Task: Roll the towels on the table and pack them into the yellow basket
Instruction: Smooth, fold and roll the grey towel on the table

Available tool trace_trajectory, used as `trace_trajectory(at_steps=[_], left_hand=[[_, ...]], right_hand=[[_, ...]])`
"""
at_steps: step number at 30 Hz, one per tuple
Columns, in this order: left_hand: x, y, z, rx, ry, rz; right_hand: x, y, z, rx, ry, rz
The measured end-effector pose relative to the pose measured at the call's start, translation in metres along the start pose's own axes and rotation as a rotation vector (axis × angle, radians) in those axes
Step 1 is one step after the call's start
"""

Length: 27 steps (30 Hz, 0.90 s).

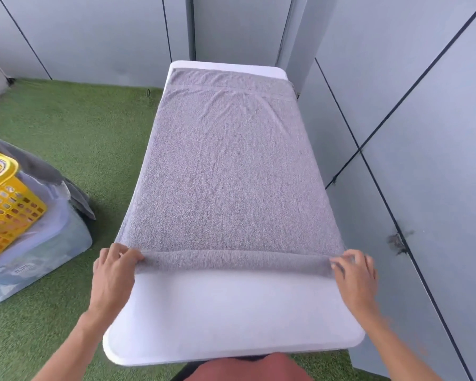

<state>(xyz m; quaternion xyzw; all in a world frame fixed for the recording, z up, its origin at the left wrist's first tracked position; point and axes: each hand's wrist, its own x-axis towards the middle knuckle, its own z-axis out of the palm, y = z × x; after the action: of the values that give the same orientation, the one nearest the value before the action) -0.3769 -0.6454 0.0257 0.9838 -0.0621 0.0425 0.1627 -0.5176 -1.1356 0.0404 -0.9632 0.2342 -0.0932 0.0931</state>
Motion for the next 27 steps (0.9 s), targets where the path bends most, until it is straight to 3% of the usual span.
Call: trace_trajectory(at_steps=[2, 5, 11, 16, 20, 22, 24, 27], left_hand=[[-0.021, 0.004, 0.008, 0.060, 0.047, 0.109], [-0.034, 0.008, 0.016, 0.114, -0.004, 0.143], [0.002, 0.012, 0.019, 0.115, -0.028, 0.131], [0.010, 0.000, 0.005, 0.136, -0.302, 0.094], [0.016, -0.007, -0.010, 0.011, -0.569, -0.043], [0.028, -0.014, -0.016, -0.191, -0.591, -0.126], [0.038, -0.016, -0.022, -0.370, -0.551, -0.210], [0.031, -0.012, -0.020, -0.273, -0.310, -0.179]], right_hand=[[-0.016, -0.005, 0.003, -0.095, 0.028, -0.080], [-0.023, 0.001, 0.014, -0.069, -0.101, -0.151], [0.019, 0.000, 0.011, 0.068, -0.315, -0.026], [0.038, 0.014, -0.016, 0.002, -0.656, -0.137], [0.047, 0.015, -0.031, 0.052, -0.938, 0.009], [0.048, 0.017, -0.022, 0.159, -0.810, 0.082], [0.047, 0.011, -0.012, 0.123, -0.519, 0.096], [0.028, -0.006, -0.005, -0.021, -0.195, 0.080]])
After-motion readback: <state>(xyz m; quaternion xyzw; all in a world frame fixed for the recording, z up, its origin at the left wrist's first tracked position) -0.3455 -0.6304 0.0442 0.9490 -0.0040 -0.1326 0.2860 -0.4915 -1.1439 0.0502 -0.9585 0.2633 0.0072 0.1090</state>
